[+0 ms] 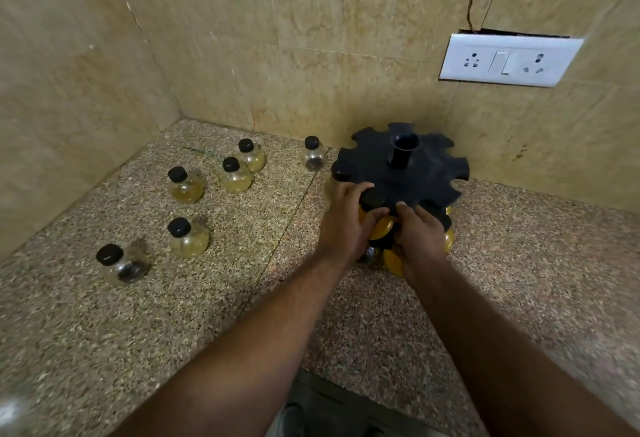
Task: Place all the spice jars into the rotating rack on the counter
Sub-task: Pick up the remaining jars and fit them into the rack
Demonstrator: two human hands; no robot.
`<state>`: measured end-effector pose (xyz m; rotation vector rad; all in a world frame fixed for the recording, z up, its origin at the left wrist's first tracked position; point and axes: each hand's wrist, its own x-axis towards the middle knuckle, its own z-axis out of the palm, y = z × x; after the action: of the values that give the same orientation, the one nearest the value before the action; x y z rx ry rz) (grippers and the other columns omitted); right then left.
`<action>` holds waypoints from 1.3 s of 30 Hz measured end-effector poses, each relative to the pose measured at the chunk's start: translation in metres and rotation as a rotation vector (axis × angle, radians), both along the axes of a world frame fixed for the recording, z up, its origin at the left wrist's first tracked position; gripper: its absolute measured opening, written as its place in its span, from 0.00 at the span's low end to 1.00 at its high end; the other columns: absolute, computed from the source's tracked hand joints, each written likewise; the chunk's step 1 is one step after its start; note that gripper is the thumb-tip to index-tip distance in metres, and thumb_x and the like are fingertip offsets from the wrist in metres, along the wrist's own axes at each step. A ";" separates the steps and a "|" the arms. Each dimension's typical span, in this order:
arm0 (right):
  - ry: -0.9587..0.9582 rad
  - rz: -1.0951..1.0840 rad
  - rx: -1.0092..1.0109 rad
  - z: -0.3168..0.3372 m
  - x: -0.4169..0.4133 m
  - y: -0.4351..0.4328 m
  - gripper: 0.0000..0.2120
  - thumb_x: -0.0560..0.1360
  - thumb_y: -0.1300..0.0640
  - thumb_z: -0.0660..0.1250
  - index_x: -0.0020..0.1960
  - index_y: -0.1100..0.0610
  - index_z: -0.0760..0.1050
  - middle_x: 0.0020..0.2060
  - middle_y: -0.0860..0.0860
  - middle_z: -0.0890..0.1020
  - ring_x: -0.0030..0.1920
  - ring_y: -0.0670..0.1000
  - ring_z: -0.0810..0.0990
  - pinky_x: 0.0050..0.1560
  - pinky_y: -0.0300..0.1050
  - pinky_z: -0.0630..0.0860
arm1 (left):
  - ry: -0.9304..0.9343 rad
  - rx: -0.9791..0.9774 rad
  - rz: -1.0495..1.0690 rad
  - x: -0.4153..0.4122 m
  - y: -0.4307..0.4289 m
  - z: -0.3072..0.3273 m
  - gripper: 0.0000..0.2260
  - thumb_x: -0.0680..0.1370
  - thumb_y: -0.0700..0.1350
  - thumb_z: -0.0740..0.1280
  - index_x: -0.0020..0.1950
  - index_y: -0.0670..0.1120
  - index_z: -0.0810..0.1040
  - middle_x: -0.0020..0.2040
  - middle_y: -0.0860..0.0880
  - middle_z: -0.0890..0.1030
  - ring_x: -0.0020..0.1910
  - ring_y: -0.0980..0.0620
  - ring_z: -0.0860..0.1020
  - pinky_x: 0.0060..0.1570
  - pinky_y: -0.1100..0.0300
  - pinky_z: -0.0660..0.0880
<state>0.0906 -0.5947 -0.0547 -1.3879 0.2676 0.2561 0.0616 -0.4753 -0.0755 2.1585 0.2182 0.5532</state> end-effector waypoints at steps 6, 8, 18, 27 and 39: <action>-0.040 -0.013 -0.200 -0.005 -0.016 0.035 0.18 0.83 0.48 0.61 0.42 0.60 0.76 0.32 0.56 0.74 0.32 0.53 0.71 0.34 0.46 0.67 | -0.066 -0.114 0.101 -0.001 0.033 -0.013 0.22 0.82 0.55 0.62 0.74 0.48 0.70 0.64 0.51 0.73 0.60 0.55 0.74 0.55 0.57 0.75; -0.057 -0.012 -0.227 -0.008 -0.022 0.051 0.20 0.83 0.49 0.61 0.42 0.64 0.77 0.33 0.57 0.77 0.33 0.54 0.73 0.34 0.47 0.69 | -0.052 -0.150 0.160 0.000 0.049 -0.019 0.19 0.83 0.52 0.62 0.73 0.48 0.71 0.59 0.54 0.74 0.56 0.57 0.74 0.53 0.57 0.75; -0.213 0.357 -0.595 -0.055 -0.042 0.130 0.12 0.81 0.49 0.61 0.50 0.54 0.81 0.42 0.51 0.84 0.44 0.55 0.82 0.48 0.53 0.80 | 0.183 -0.340 0.398 -0.044 0.127 -0.087 0.14 0.80 0.50 0.63 0.63 0.47 0.78 0.59 0.48 0.81 0.57 0.48 0.79 0.55 0.55 0.76; -0.370 0.825 -1.032 -0.105 -0.058 0.222 0.25 0.76 0.42 0.64 0.71 0.48 0.71 0.66 0.55 0.78 0.61 0.58 0.79 0.59 0.53 0.78 | 0.233 -0.353 0.805 -0.114 0.202 -0.116 0.23 0.76 0.52 0.69 0.68 0.45 0.71 0.62 0.44 0.77 0.59 0.44 0.77 0.59 0.47 0.76; -0.294 1.296 -1.407 -0.137 -0.071 0.273 0.56 0.68 0.22 0.62 0.80 0.41 0.32 0.79 0.56 0.31 0.78 0.68 0.32 0.71 0.79 0.43 | 0.154 -0.043 0.767 -0.128 0.284 -0.117 0.28 0.75 0.57 0.70 0.70 0.45 0.74 0.65 0.43 0.76 0.64 0.43 0.74 0.62 0.50 0.73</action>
<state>0.0194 -0.3213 -0.1921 -2.8127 -0.9603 1.0353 -0.0662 -0.1916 -0.1930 2.0296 1.1576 0.7883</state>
